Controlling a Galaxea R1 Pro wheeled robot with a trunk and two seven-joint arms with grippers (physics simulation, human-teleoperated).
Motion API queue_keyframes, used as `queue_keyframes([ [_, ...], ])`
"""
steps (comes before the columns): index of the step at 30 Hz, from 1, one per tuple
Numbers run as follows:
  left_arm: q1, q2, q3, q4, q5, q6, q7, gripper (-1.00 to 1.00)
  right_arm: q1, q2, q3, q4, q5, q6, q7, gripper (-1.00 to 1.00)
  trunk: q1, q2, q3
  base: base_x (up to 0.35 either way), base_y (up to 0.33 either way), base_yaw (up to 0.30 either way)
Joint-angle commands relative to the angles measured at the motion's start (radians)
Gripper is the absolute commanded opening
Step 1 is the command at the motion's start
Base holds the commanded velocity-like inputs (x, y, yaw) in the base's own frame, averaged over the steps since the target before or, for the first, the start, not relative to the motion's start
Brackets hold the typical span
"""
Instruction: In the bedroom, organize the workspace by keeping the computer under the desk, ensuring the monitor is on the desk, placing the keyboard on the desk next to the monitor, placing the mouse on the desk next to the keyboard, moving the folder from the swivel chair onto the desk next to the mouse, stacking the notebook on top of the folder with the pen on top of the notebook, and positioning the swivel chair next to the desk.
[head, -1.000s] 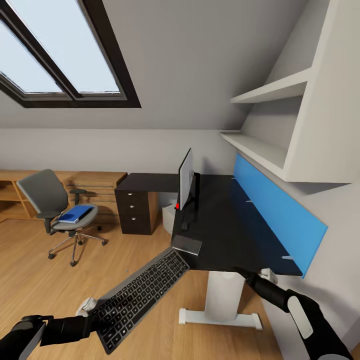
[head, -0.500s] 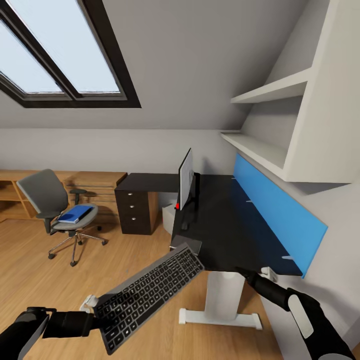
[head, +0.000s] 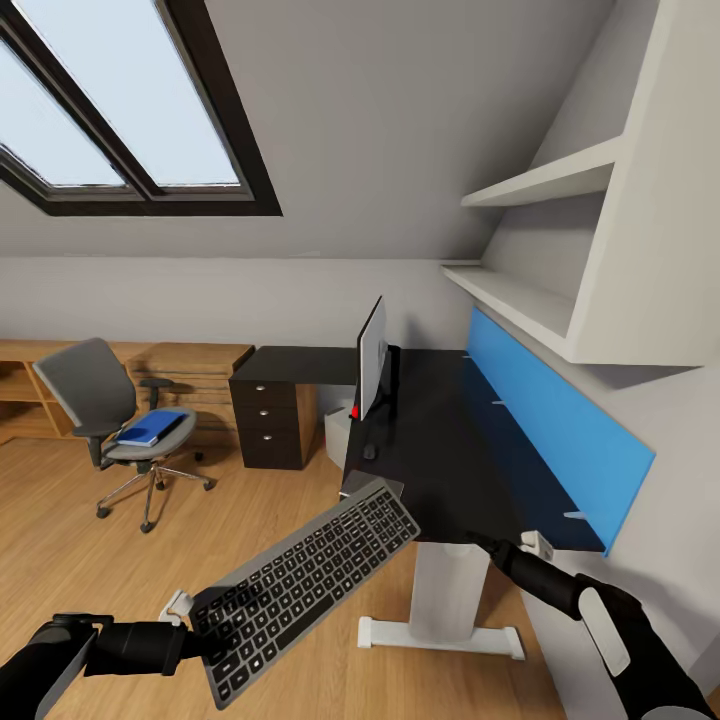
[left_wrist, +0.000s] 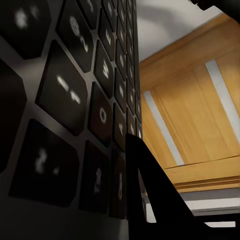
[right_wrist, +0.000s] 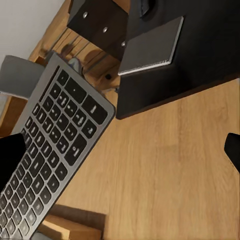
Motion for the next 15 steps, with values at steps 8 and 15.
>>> queue_keyframes([
  [8,-0.001,0.001,-0.007,0.000,0.008,0.007,-0.004,-1.00,0.000,-0.064,0.137,-0.089,-0.003,0.009,0.042,1.00,0.000,-0.001,0.000,0.000,0.000,0.000],
  [15,-0.001,0.001,-0.007,0.001,-0.026,0.007,-0.008,-1.00,0.000,-0.093,0.210,-0.163,-0.002,0.034,0.148,1.00,0.000,-0.001,0.000,0.000,0.000,0.000],
])
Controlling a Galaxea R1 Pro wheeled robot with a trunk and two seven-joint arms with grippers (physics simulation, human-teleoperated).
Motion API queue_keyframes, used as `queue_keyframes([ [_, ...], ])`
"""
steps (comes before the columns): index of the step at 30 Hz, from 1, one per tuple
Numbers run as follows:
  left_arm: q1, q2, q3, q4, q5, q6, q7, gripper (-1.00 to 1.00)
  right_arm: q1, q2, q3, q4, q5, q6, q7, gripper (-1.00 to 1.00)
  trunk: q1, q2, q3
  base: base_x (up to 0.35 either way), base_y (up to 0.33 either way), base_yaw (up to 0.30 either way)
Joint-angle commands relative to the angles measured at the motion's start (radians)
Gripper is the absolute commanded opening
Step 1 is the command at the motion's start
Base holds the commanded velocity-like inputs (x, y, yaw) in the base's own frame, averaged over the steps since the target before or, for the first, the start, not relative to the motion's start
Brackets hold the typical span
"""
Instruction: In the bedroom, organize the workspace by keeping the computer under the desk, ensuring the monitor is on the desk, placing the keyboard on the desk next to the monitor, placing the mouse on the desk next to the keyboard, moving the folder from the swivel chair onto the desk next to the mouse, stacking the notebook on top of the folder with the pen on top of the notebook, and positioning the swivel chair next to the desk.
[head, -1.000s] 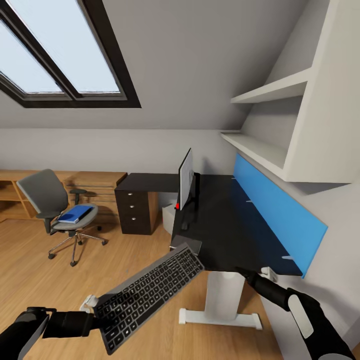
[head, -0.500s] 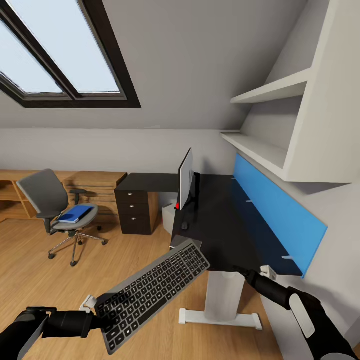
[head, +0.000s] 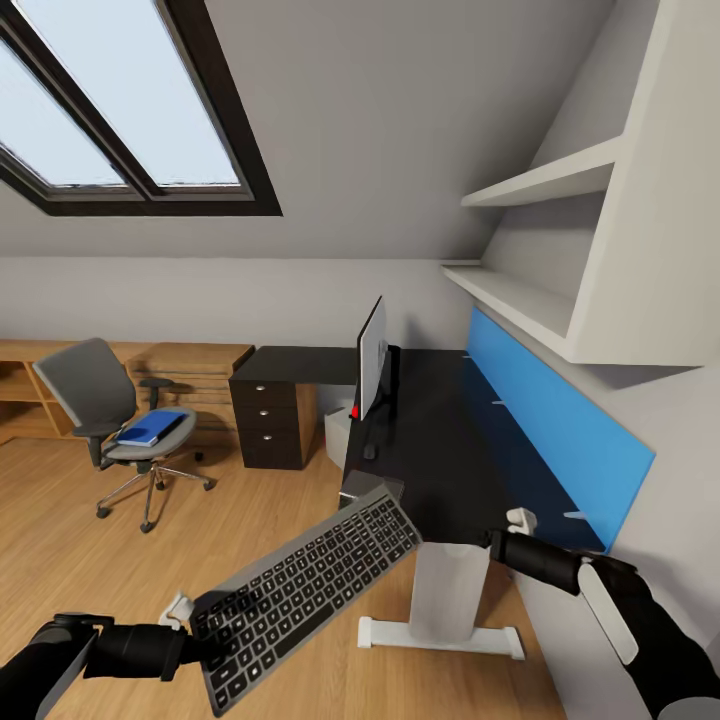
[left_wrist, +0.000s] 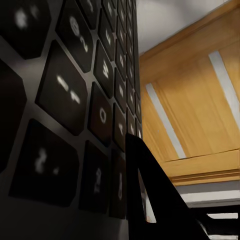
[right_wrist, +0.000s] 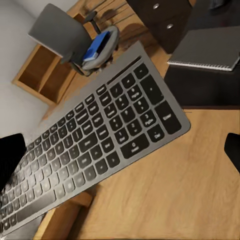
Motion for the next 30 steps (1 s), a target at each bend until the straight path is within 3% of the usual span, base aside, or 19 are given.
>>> queue_keyframes([
  [1,-0.001,0.001,-0.005,0.000,-0.002,0.010,0.000,-1.00,0.000,-0.001,0.002,-0.002,-0.004,0.007,0.013,1.00,0.000,-0.001,0.000,0.000,0.000,0.000],
  [5,-0.001,0.000,-0.005,0.000,-0.083,0.010,-0.002,-1.00,0.000,-0.011,0.014,0.009,0.014,0.008,0.066,1.00,0.000,-0.001,0.000,0.000,0.000,0.000],
  [10,-0.001,0.000,-0.005,0.004,-0.126,0.008,-0.014,-1.00,0.000,-0.015,0.030,0.033,0.078,-0.002,0.100,1.00,0.000,-0.001,0.000,0.000,0.000,0.000],
  [20,-0.001,0.000,-0.005,0.033,-0.137,-0.078,-0.032,-1.00,0.000,-0.018,0.034,0.047,0.112,-0.018,0.170,1.00,0.000,-0.001,0.000,0.000,0.000,0.000],
  [30,-0.001,0.001,-0.004,0.054,-0.138,-0.122,-0.122,-1.00,0.000,-0.020,0.034,0.065,0.115,-0.019,0.184,1.00,0.000,-0.001,0.000,0.000,0.000,0.000],
])
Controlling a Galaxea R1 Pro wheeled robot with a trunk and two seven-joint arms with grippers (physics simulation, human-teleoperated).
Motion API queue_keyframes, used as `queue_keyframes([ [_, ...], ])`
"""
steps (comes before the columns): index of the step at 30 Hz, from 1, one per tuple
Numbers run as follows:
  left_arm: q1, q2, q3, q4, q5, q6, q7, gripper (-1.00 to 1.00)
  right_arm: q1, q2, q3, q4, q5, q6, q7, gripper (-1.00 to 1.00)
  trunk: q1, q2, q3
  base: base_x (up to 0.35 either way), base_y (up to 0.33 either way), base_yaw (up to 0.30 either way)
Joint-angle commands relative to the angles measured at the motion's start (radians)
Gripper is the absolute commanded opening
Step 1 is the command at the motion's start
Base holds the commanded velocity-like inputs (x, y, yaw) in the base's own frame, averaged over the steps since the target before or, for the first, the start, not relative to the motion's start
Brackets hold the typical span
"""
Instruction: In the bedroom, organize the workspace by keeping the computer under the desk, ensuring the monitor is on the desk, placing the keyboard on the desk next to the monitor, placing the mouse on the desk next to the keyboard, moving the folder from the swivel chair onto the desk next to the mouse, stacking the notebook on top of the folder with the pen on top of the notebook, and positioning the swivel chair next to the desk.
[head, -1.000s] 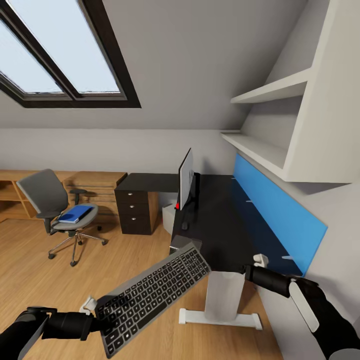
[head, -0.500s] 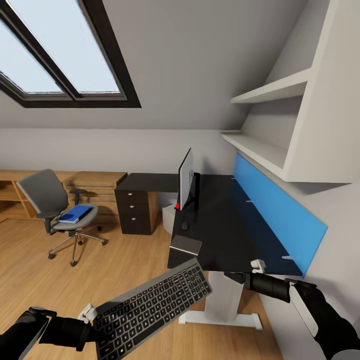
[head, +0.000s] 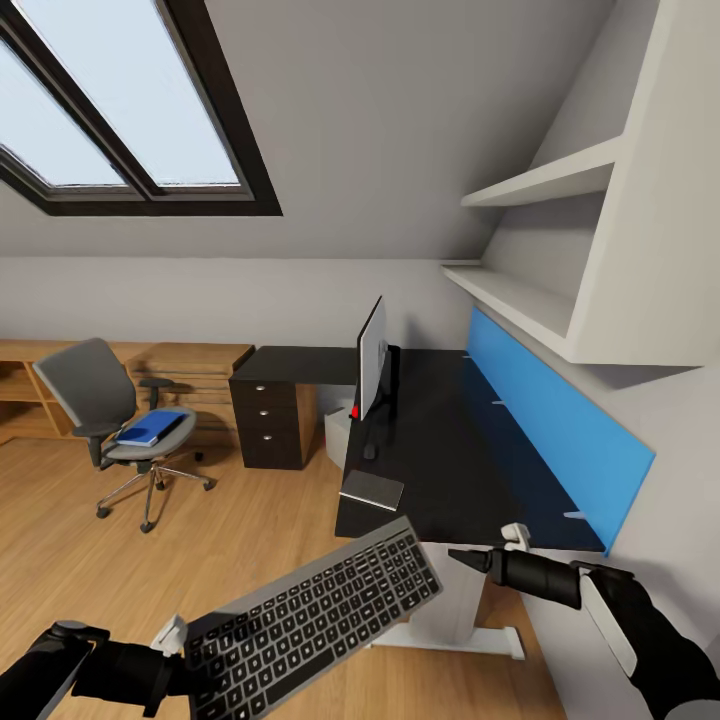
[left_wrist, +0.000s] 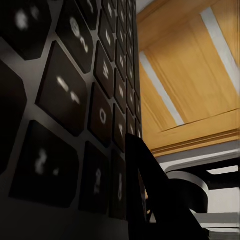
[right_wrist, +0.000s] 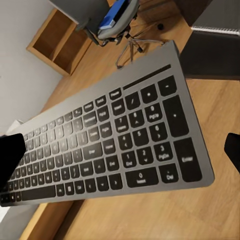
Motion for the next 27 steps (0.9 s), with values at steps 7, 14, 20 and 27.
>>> queue_keyframes([
  [7,0.000,-0.001,-0.004,0.002,0.003,-0.002,-0.011,-1.00,0.000,-0.003,0.000,0.007,-0.005,0.007,0.001,1.00,0.000,-0.001,0.000,0.000,0.000,0.000],
  [14,0.000,-0.004,-0.004,0.002,0.004,-0.005,-0.033,-1.00,0.000,-0.004,0.000,0.013,-0.006,0.007,0.002,1.00,0.000,-0.001,0.000,0.000,0.000,0.000],
  [20,0.000,-0.005,-0.004,0.002,0.004,-0.005,-0.053,-1.00,0.001,-0.004,0.000,0.013,-0.005,0.007,0.003,1.00,0.000,-0.001,0.000,0.000,0.000,0.000],
  [27,0.000,-0.004,-0.004,0.002,0.004,-0.005,-0.056,-1.00,0.001,-0.005,0.000,0.014,-0.005,0.007,0.003,1.00,0.000,-0.001,0.000,0.000,0.000,0.000],
])
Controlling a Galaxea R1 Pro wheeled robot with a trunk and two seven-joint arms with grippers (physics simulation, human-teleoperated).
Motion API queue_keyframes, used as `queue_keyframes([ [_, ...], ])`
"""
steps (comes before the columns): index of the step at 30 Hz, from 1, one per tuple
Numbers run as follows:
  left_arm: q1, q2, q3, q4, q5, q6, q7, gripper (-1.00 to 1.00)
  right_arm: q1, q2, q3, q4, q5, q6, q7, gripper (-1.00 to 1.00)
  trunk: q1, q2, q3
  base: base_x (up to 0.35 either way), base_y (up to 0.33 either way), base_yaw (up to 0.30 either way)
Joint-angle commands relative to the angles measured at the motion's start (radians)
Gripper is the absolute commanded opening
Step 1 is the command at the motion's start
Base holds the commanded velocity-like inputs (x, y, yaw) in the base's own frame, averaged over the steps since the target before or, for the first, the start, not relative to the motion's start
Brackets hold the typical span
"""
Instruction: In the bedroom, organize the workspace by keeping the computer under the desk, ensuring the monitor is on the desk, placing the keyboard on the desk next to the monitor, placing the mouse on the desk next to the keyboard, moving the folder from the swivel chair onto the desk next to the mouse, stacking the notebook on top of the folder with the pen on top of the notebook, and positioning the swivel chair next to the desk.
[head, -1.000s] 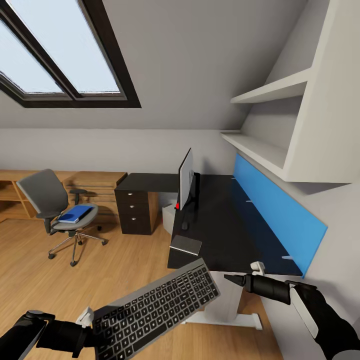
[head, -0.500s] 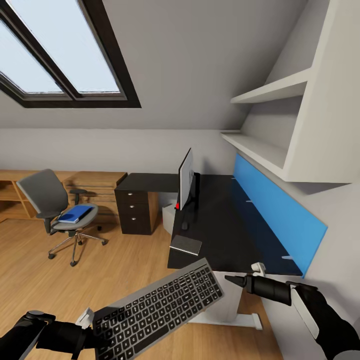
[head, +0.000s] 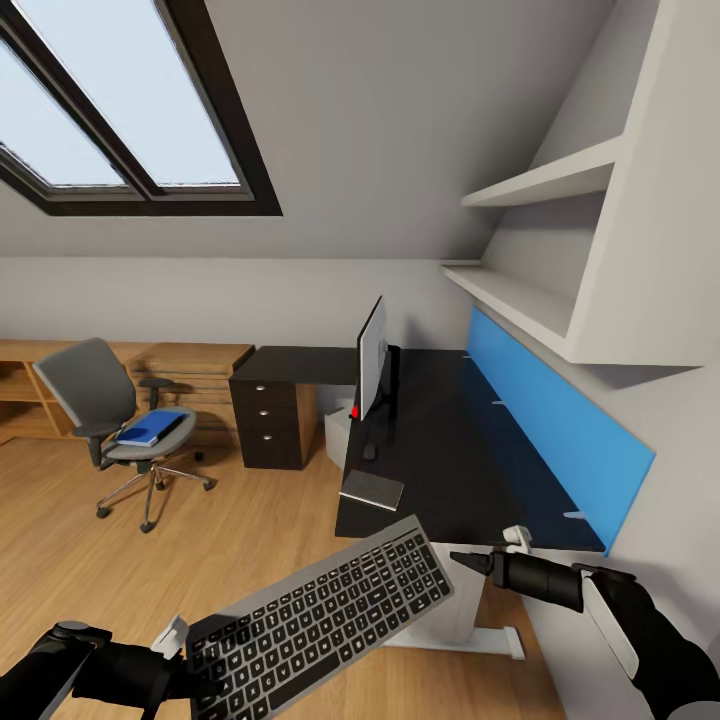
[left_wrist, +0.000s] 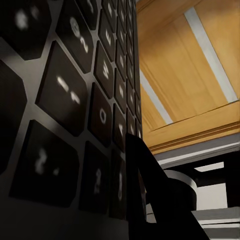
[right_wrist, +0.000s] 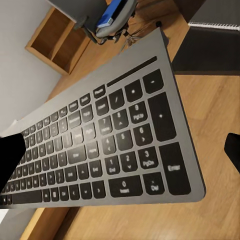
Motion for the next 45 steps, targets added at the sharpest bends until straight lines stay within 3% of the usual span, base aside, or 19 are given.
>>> queue_keyframes([
  [1,0.000,0.001,-0.005,0.000,0.003,0.008,-0.002,-1.00,0.000,0.000,0.000,0.000,-0.005,0.007,0.001,1.00,0.000,-0.001,0.000,0.000,0.000,0.000],
  [45,0.000,-0.009,-0.006,-0.001,0.004,-0.022,-0.002,-1.00,0.000,0.000,0.000,0.004,-0.004,0.005,-0.002,1.00,0.000,-0.001,0.000,0.000,0.000,0.000],
])
